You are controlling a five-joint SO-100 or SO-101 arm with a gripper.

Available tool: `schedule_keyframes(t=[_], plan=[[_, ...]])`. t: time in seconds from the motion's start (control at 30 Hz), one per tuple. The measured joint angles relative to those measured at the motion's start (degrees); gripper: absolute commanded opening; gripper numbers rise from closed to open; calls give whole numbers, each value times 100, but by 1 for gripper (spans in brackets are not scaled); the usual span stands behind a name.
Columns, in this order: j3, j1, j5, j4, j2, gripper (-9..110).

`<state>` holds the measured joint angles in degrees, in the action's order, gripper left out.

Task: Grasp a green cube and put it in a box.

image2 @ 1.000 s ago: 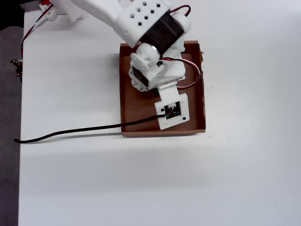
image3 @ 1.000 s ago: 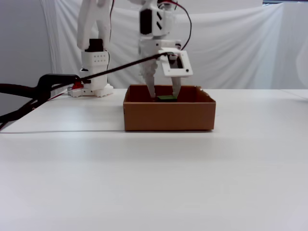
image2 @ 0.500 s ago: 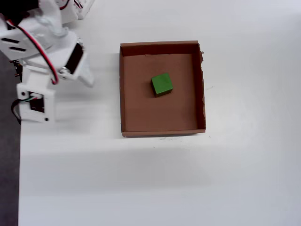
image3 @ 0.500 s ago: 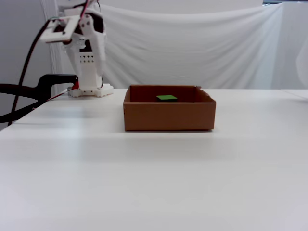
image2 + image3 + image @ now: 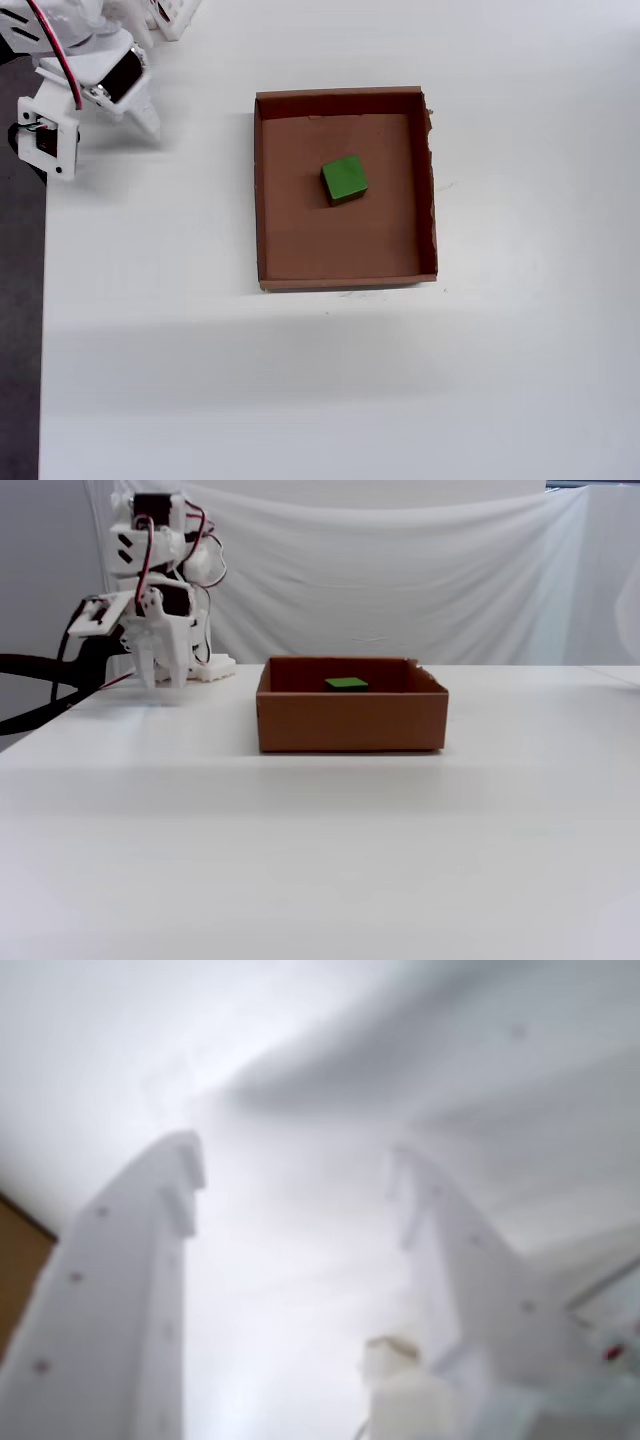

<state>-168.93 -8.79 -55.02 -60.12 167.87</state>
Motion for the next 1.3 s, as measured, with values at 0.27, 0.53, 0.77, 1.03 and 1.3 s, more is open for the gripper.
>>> schedule_keyframes(t=[0.27,0.53,0.77,1.03,1.3], plan=[[-123,-352,-26,-809,1274,22],[-123,-466,18,-967,1433,22],[-123,-466,18,-967,1433,22],[-123,-466,18,-967,1433,22],[-123,-466,18,-967,1433,22]])
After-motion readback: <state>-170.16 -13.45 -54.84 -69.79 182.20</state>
